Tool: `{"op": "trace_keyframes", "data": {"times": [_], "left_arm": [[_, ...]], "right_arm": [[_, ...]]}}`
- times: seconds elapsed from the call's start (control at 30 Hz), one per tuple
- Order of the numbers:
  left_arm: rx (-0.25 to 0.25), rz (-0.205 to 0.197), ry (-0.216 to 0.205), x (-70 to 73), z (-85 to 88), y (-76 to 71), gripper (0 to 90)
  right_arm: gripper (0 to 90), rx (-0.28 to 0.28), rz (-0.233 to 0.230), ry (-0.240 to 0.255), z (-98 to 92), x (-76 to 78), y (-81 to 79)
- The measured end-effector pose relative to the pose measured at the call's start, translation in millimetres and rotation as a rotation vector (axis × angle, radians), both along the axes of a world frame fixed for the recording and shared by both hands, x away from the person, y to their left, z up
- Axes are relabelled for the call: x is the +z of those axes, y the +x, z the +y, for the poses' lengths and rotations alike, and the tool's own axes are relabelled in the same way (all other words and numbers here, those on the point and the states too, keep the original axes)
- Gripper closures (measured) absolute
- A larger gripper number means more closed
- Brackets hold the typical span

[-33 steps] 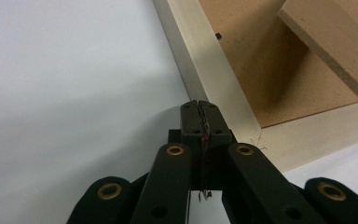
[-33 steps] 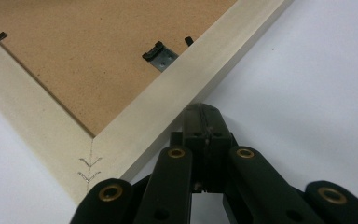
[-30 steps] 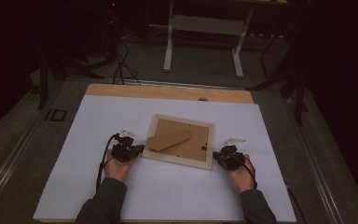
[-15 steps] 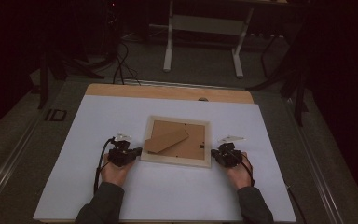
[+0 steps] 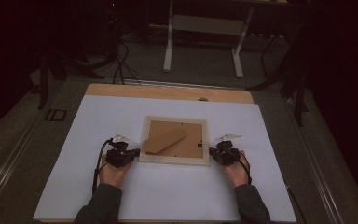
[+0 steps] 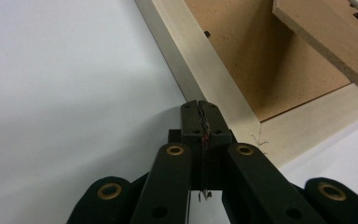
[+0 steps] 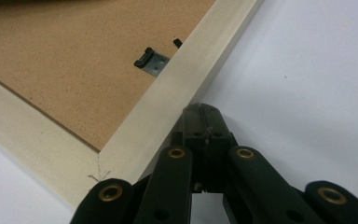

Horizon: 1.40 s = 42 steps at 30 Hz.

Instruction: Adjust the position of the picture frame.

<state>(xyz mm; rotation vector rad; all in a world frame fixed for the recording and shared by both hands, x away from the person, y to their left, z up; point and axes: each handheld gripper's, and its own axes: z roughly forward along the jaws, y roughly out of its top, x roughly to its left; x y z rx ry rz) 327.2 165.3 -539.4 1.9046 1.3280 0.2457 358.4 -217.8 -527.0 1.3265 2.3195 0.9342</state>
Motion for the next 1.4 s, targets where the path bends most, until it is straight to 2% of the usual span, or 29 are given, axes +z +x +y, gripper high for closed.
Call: {"op": "trace_keyframes", "data": {"times": [0.37, 0.43, 0.63, 0.87, 1.03, 1.37, 1.4], "left_arm": [[0.008, 0.008, -0.01, -0.2, 10.8, -4.5, 90.0], [0.011, 0.009, -0.022, 0.0, 13.2, -4.9, 90.0], [0.013, 0.015, -0.025, 0.3, 16.6, -6.1, 90.0], [0.019, 0.013, -0.025, 0.1, 18.1, -9.1, 90.0], [0.015, 0.01, -0.023, 0.5, 18.4, -11.5, 90.0], [0.004, -0.011, -0.013, -2.3, 19.1, -10.5, 90.0], [0.004, -0.009, -0.025, -2.8, 20.3, -9.5, 90.0]], "right_arm": [[90.0, 0.017, -0.002, -0.004, 9.9, 0.0, 1.1], [90.0, 0.02, 0.0, 0.001, 11.0, -0.2, 1.5], [90.0, 0.024, 0.007, 0.022, 13.4, -1.0, 2.8], [90.0, 0.027, 0.009, 0.025, 15.2, -1.0, 3.8], [90.0, 0.029, 0.012, 0.048, 14.3, -2.1, 5.0], [89.9, 0.01, -0.021, 0.071, 13.6, -5.5, -0.3], [89.8, 0.014, -0.02, 0.069, 13.3, -5.2, -1.2]]}}
